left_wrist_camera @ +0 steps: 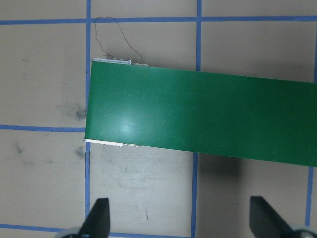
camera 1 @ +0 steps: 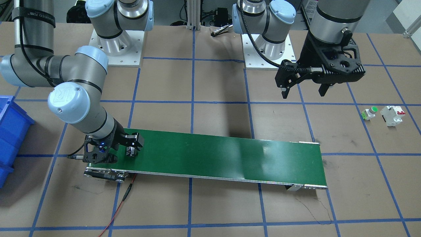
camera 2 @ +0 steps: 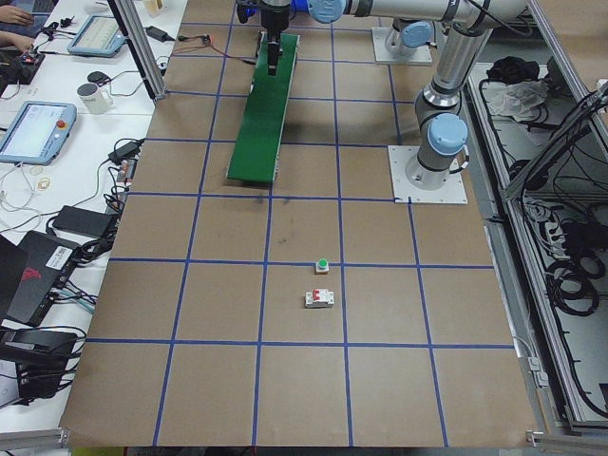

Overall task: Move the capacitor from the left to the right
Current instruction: 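Close the right gripper on the capacitor and lift it off the belt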

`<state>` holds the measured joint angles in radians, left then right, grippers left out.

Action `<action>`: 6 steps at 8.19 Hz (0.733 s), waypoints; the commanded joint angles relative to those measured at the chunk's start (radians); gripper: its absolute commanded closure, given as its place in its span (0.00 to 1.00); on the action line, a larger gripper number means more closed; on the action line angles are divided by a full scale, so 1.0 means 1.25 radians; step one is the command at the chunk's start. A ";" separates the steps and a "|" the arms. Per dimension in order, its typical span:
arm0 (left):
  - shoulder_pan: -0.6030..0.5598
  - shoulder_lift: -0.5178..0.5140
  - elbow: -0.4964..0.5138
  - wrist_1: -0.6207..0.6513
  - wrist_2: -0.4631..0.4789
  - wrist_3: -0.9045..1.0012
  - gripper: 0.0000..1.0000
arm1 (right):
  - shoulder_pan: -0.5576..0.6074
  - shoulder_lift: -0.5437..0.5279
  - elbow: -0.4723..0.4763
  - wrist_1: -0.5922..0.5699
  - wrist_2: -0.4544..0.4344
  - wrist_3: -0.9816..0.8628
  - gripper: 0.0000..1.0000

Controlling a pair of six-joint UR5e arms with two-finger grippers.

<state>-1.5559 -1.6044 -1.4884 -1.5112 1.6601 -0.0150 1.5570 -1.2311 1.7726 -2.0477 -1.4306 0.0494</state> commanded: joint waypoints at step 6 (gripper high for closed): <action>0.002 0.002 0.000 0.010 -0.004 0.000 0.00 | -0.096 -0.052 -0.079 0.041 -0.154 -0.168 1.00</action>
<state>-1.5540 -1.6026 -1.4880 -1.4988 1.6552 -0.0153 1.5238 -1.2587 1.7180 -2.0344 -1.5533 -0.0733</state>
